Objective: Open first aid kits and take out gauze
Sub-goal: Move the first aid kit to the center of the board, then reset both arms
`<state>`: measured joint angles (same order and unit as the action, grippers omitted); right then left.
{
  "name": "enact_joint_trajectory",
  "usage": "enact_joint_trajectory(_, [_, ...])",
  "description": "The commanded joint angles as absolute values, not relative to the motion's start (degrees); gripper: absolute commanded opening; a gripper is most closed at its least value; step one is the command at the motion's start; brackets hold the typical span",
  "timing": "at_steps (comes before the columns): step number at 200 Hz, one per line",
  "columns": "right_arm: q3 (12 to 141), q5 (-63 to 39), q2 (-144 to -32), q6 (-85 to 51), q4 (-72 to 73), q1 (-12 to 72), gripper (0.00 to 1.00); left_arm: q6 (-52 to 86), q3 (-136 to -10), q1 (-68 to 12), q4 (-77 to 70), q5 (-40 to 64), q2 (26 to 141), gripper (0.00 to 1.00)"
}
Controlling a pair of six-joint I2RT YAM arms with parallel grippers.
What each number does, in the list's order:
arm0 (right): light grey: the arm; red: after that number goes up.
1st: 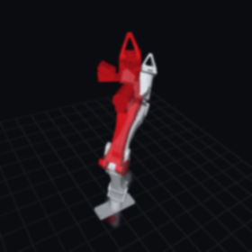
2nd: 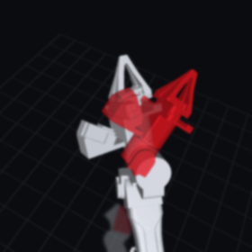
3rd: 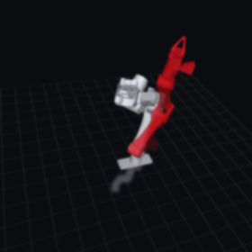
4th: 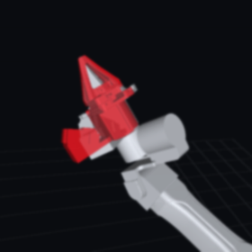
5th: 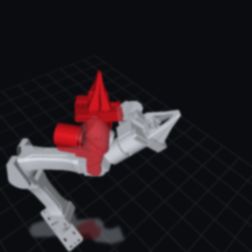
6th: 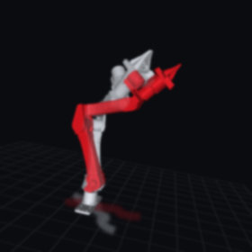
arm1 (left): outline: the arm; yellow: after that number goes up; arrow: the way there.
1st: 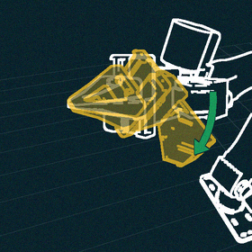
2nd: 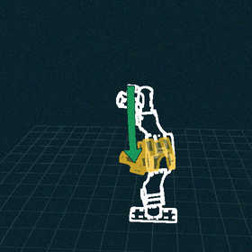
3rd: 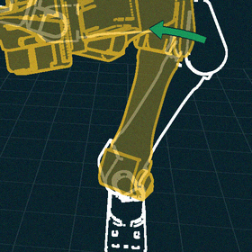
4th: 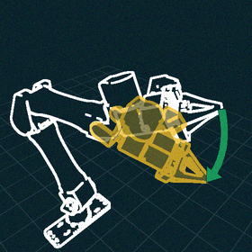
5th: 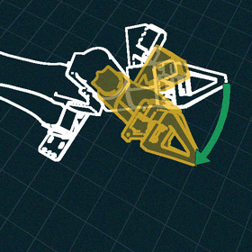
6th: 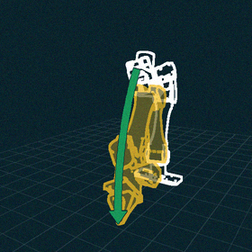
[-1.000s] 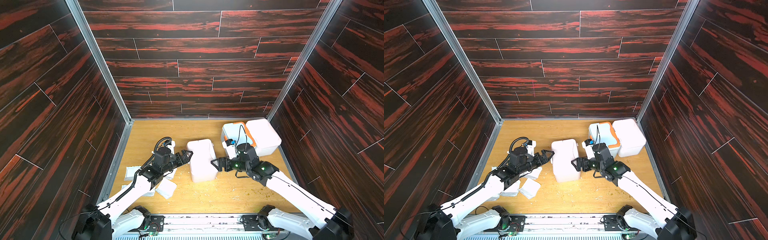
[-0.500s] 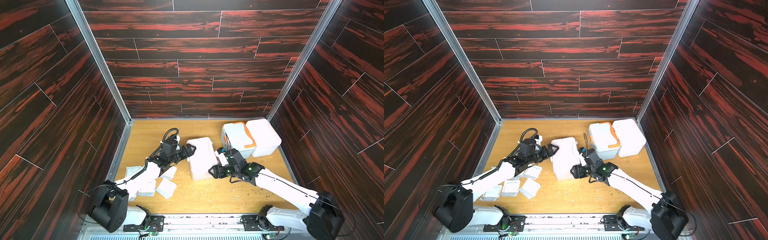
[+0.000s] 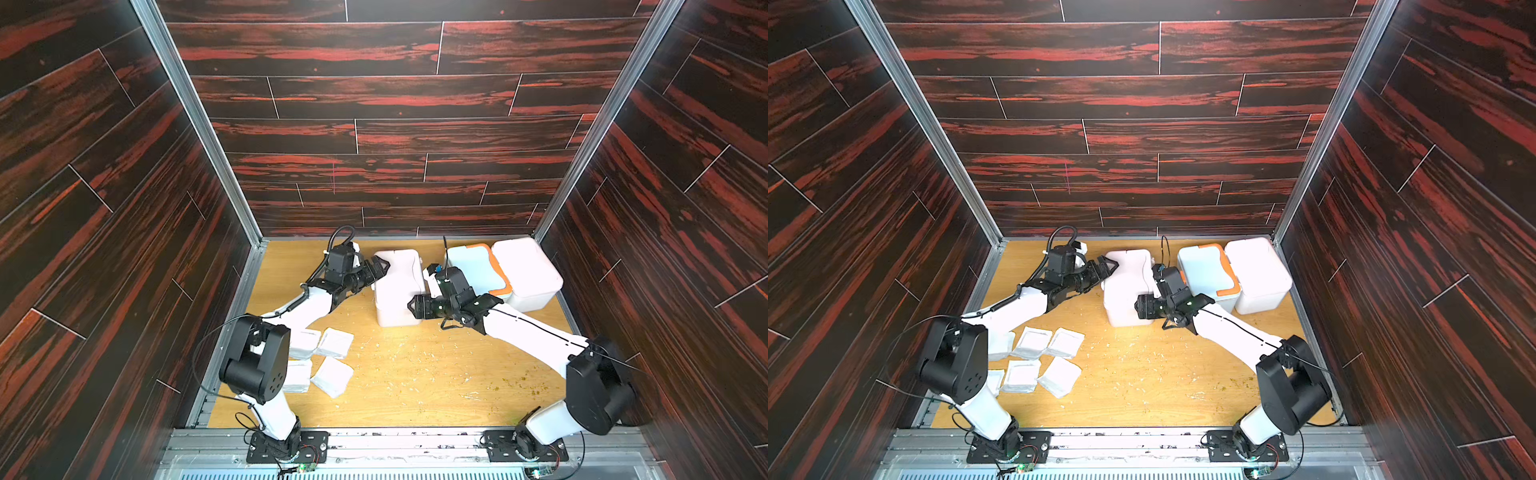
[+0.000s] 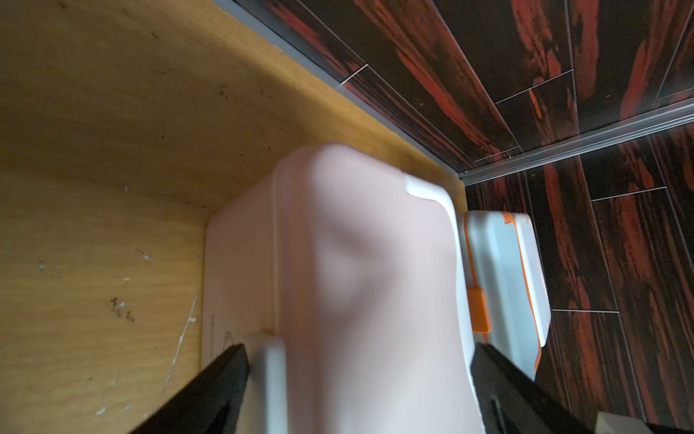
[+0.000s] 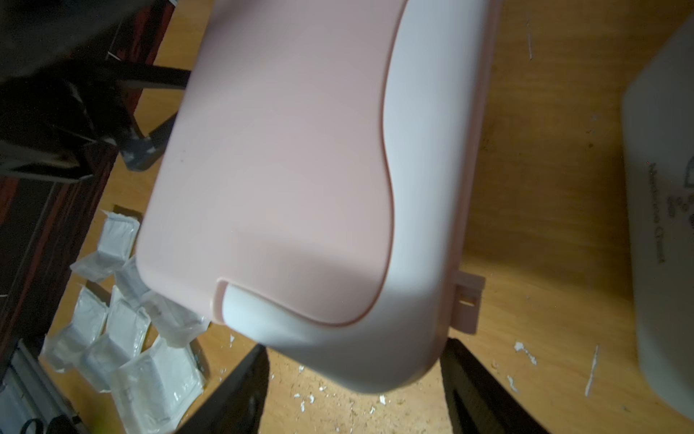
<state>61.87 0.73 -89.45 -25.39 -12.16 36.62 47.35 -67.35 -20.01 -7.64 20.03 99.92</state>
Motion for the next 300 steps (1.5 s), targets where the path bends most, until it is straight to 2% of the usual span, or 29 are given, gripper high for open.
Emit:
enact_joint_trajectory(1, [63.93,-0.77,-92.21,-24.19,-9.58,35.55,0.74,47.20,-69.43,-20.08,-9.05,22.83,101.60,0.96])
enact_joint_trajectory(39, [61.43,-2.09,-88.61,-23.91,-9.58,35.27,0.80,46.14,-67.07,-19.69,-7.18,21.34,96.98,0.96])
enact_joint_trajectory(93, [47.33,0.71,-71.28,-23.92,-5.33,35.37,0.98,42.49,-59.04,-19.69,-1.84,15.11,83.50,1.00])
enact_joint_trajectory(150, [29.14,14.32,-48.97,-17.74,4.10,35.42,0.99,38.59,-45.99,-19.69,1.06,2.04,64.83,1.00])
enact_joint_trajectory(199, [15.67,30.74,-34.09,-12.30,13.13,35.26,0.99,33.42,-31.73,-19.69,-2.12,-19.90,49.92,1.00])
enact_joint_trajectory(224, [10.73,39.82,-28.63,-9.62,16.10,35.08,0.99,27.02,-25.89,-19.59,-6.38,-27.60,45.72,1.00])
enact_joint_trajectory(248, [6.39,45.24,-25.34,-5.26,20.45,33.94,0.99,20.97,-22.09,-17.65,-11.29,-28.78,45.37,1.00])
enact_joint_trajectory(267, [6.98,42.24,-25.43,-4.92,19.00,30.66,0.99,19.23,-20.80,-13.76,-13.34,-26.70,47.56,1.00])
enact_joint_trajectory(300, [10.22,32.88,-33.34,-6.83,18.72,22.50,0.99,20.17,-21.60,-5.28,-14.66,-21.54,53.30,1.00])
